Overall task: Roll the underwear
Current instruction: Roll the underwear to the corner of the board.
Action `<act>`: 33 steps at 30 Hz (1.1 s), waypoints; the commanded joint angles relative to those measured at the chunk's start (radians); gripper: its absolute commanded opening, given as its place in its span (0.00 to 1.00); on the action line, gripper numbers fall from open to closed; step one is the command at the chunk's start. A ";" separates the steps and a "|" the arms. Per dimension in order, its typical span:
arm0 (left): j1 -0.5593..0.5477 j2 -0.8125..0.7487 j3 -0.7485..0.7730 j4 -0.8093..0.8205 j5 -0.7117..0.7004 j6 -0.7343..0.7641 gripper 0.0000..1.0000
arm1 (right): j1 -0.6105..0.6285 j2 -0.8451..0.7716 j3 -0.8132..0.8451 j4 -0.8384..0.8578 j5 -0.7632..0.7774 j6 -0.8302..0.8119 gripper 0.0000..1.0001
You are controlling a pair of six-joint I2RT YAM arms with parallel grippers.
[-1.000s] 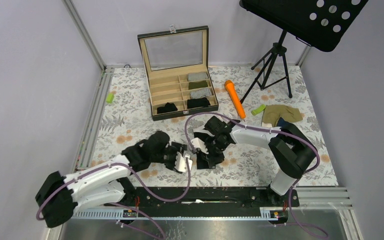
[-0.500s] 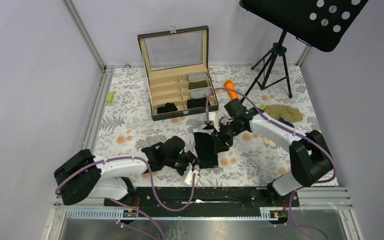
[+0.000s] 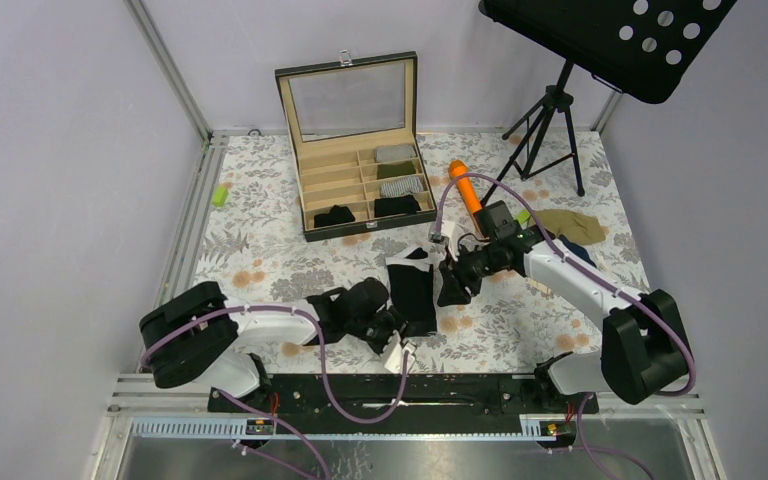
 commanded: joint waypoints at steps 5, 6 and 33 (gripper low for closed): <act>-0.007 0.041 0.021 0.009 -0.085 -0.011 0.43 | -0.007 -0.047 -0.018 0.015 -0.012 0.022 0.49; -0.008 0.046 0.024 -0.001 -0.089 -0.014 0.42 | -0.007 -0.048 -0.019 0.014 -0.011 0.021 0.49; 0.372 0.282 0.259 0.177 0.434 -1.241 0.00 | 0.269 -0.235 -0.346 0.511 0.255 -0.321 0.73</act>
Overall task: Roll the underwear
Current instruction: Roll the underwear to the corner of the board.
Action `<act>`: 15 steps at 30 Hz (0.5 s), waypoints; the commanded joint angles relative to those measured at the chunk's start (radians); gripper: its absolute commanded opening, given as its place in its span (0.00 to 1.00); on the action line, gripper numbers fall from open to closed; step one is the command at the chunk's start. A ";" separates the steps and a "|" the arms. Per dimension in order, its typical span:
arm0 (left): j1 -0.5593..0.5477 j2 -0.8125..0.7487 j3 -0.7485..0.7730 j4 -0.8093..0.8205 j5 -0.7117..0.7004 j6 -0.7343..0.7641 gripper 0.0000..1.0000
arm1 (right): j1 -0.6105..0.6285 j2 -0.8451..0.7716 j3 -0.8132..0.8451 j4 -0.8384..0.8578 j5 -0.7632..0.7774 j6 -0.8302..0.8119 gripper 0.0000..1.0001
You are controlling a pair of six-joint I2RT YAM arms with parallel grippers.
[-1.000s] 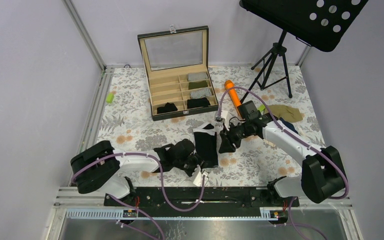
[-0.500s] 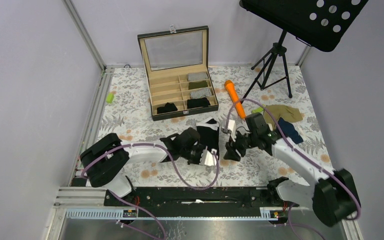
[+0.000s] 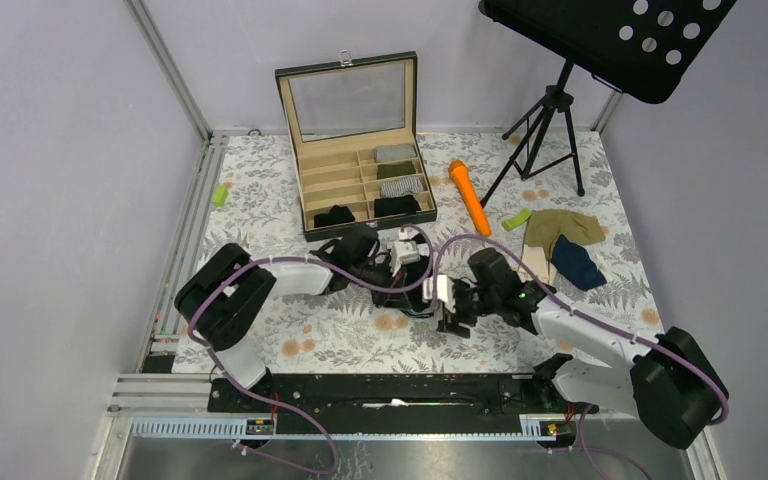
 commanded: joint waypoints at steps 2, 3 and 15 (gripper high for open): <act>0.069 0.053 0.011 0.230 0.152 -0.339 0.00 | 0.121 0.061 0.033 0.130 0.058 -0.064 0.74; 0.078 0.064 0.012 0.252 0.165 -0.371 0.00 | 0.133 0.069 0.026 0.163 0.071 -0.062 0.74; 0.131 0.118 -0.003 0.357 0.236 -0.537 0.00 | 0.162 0.170 -0.011 0.304 0.151 -0.119 0.74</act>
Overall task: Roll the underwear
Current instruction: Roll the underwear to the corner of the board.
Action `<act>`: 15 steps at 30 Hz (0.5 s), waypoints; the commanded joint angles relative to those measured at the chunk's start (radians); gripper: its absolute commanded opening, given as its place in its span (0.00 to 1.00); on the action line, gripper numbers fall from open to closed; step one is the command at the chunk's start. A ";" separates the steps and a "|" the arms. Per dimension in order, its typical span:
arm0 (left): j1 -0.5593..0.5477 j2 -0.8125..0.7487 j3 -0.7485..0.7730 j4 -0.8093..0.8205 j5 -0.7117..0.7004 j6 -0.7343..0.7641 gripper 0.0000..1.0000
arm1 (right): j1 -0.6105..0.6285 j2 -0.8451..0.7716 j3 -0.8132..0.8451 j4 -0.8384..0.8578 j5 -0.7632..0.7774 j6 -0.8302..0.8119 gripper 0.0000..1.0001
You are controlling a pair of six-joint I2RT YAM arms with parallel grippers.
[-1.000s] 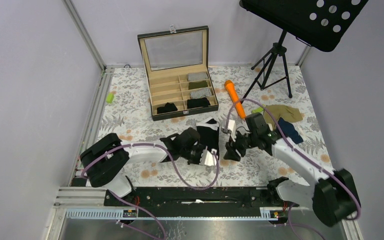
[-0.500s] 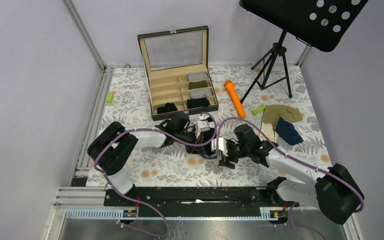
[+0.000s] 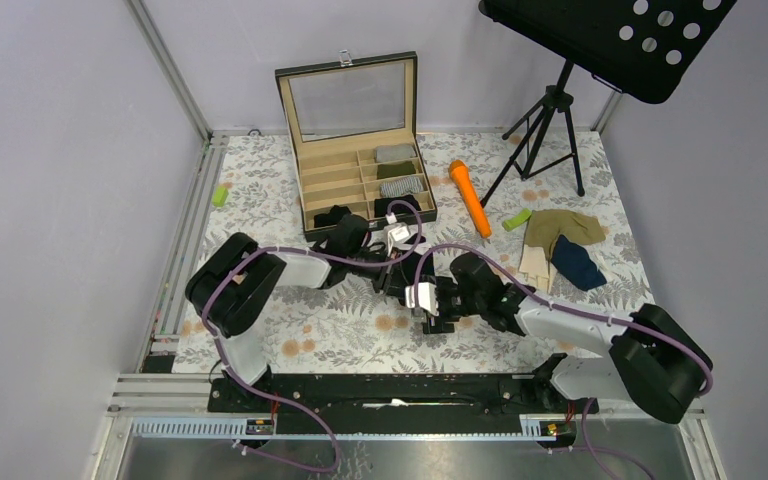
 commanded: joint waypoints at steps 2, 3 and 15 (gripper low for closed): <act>0.041 0.030 0.002 0.104 0.065 -0.083 0.00 | 0.012 0.061 -0.016 0.065 0.031 -0.075 0.74; 0.048 0.033 0.003 0.104 0.067 -0.086 0.00 | 0.012 0.071 -0.016 0.074 0.039 -0.077 0.73; 0.093 0.055 -0.006 0.111 0.074 -0.107 0.00 | 0.013 0.190 0.076 0.083 0.051 -0.030 0.47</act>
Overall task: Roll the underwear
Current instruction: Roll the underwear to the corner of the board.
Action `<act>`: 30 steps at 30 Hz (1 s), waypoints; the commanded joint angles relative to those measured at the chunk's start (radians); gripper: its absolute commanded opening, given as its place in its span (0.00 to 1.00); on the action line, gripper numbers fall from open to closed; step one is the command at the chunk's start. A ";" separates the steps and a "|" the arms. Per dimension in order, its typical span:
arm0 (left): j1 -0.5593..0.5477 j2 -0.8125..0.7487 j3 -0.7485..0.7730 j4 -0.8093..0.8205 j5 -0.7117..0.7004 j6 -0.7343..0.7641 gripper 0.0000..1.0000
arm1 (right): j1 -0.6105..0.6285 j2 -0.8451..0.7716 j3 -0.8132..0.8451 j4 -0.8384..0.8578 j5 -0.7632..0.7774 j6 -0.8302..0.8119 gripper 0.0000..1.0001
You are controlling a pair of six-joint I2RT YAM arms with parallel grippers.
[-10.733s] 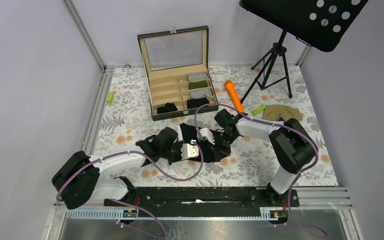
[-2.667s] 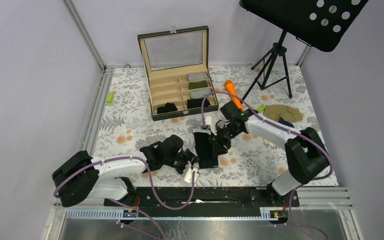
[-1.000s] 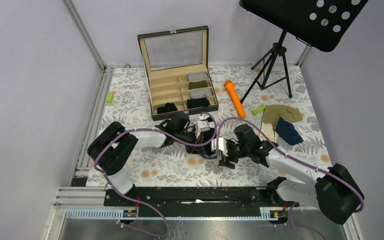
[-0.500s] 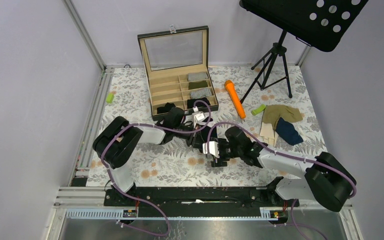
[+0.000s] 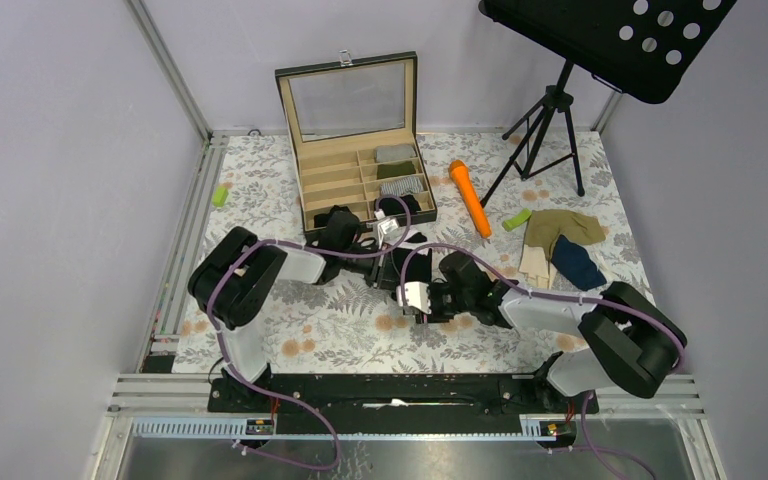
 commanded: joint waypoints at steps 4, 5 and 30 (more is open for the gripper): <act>0.034 0.006 -0.002 0.034 0.036 0.008 0.00 | 0.010 0.050 0.095 -0.057 -0.008 0.024 0.24; 0.039 0.004 -0.001 0.025 0.036 0.011 0.00 | 0.009 0.054 0.117 -0.093 -0.016 0.036 0.19; 0.194 -0.586 -0.090 -0.544 -0.374 0.455 0.45 | -0.228 0.675 0.804 -1.058 -0.492 0.146 0.09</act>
